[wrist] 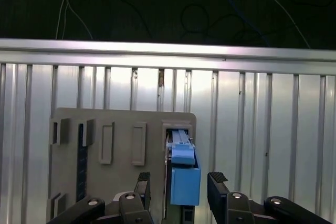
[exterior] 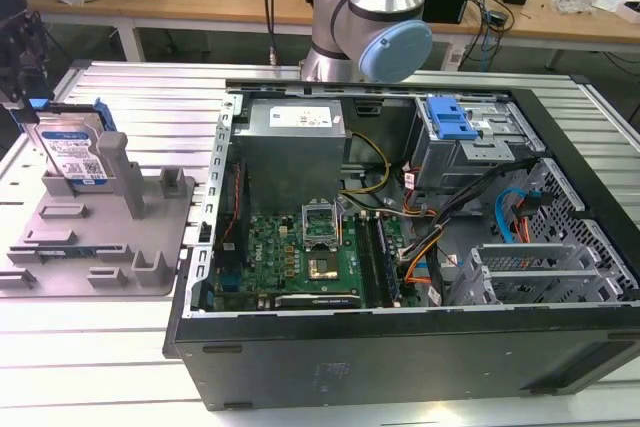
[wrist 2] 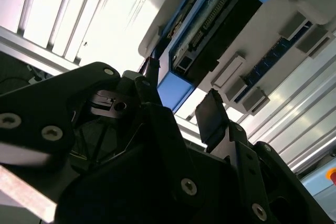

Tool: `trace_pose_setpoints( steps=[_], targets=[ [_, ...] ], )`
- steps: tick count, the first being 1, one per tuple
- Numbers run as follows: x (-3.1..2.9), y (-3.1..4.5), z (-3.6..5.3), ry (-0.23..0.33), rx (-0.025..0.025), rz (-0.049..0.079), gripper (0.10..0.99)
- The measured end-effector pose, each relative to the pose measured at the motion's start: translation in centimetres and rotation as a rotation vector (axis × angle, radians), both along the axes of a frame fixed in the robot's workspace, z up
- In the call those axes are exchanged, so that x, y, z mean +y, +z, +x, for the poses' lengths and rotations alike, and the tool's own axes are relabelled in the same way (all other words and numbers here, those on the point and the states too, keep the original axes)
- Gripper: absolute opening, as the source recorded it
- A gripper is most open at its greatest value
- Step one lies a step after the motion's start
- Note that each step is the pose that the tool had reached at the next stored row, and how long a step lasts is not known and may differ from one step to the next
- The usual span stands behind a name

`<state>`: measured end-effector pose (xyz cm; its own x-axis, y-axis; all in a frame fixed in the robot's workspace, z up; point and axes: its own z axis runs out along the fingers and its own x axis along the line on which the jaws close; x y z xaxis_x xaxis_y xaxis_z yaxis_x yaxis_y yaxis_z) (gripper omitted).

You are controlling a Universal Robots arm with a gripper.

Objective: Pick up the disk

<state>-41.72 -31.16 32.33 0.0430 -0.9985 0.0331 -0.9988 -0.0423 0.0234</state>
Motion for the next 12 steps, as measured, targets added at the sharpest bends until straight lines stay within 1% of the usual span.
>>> trace_pose_setpoints(
  steps=[4, 8, 12],
  targets=[
    [0.00, -0.37, -0.02, 0.000, 0.0000, 0.000, 0.557],
    [0.04, -1.05, -0.12, 0.000, -0.0001, 0.000, 0.557],
    [0.12, -1.48, -0.18, 0.000, 0.0000, 0.000, 0.557]
  ],
)
